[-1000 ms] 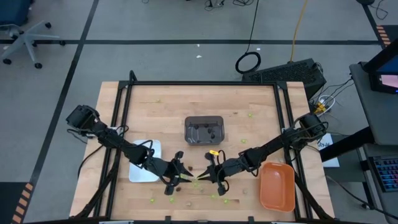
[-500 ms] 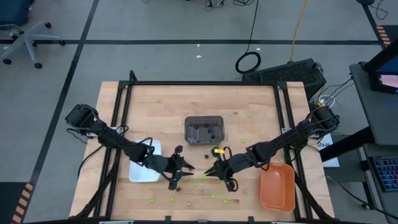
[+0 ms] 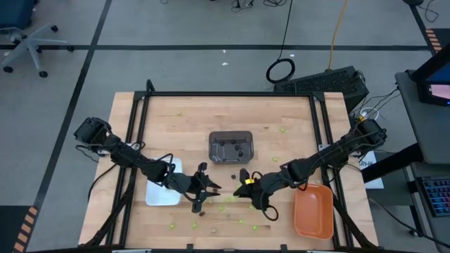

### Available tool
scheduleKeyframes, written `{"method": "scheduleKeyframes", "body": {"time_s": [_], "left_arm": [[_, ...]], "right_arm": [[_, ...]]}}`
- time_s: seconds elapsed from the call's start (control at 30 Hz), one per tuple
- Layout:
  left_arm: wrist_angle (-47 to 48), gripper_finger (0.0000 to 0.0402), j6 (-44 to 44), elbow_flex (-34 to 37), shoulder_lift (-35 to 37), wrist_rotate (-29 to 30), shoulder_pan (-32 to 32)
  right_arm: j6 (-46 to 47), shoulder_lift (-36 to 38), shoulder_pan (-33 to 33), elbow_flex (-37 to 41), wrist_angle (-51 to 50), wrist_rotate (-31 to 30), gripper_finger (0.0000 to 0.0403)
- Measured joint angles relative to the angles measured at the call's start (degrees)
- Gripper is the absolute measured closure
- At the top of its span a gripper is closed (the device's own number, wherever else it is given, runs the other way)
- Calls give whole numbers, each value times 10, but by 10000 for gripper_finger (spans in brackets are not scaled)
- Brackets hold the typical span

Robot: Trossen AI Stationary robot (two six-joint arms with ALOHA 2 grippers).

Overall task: Sort Halloween decoration
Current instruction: Put the green spider toy into the orange bin

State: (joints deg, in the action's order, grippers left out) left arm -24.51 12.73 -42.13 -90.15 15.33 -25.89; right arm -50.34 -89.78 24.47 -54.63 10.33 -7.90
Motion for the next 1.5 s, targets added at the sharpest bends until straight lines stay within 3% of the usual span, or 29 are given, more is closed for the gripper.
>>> {"method": "scheduleKeyframes", "body": {"time_s": [0.23,0.5,0.7,1.0,1.27,1.5], "left_arm": [[0,288,0,0,0,0,0],[2,288,-1,0,0,0,0],[2,288,-1,0,0,0,0],[1,288,-30,0,0,0,0],[1,289,-30,0,0,0,0],[1,289,-30,0,0,0,0]], "right_arm": [[-34,0,0,0,1,0,401],[41,0,0,0,1,0,401],[179,0,0,0,1,2,401],[480,0,0,0,1,5,401],[646,0,0,0,1,5,401],[736,0,0,0,1,5,401]]}}
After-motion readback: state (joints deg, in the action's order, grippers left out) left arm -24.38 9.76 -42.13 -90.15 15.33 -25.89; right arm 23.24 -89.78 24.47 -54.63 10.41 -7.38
